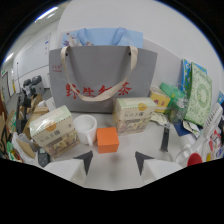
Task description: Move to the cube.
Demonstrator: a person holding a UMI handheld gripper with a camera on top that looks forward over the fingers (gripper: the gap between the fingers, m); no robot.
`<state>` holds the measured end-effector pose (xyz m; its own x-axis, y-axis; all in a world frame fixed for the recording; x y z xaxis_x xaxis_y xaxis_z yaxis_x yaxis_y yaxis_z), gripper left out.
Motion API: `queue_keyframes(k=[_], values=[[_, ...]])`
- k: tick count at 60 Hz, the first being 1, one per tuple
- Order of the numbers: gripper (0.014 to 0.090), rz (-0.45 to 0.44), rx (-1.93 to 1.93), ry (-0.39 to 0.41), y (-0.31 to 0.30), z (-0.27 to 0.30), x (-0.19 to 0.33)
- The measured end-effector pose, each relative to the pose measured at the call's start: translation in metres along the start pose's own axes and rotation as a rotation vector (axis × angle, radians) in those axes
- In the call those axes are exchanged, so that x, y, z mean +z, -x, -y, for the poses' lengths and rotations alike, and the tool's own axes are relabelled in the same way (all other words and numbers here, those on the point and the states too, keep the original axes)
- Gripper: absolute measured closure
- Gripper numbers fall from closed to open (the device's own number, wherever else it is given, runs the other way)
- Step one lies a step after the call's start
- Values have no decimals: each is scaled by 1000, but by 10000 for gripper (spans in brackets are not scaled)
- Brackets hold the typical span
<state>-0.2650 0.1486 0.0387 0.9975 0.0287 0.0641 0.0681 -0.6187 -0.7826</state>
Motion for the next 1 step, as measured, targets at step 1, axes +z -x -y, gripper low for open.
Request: queue_keyframes(k=[1], values=[[204, 1, 0, 0, 0, 0, 0]])
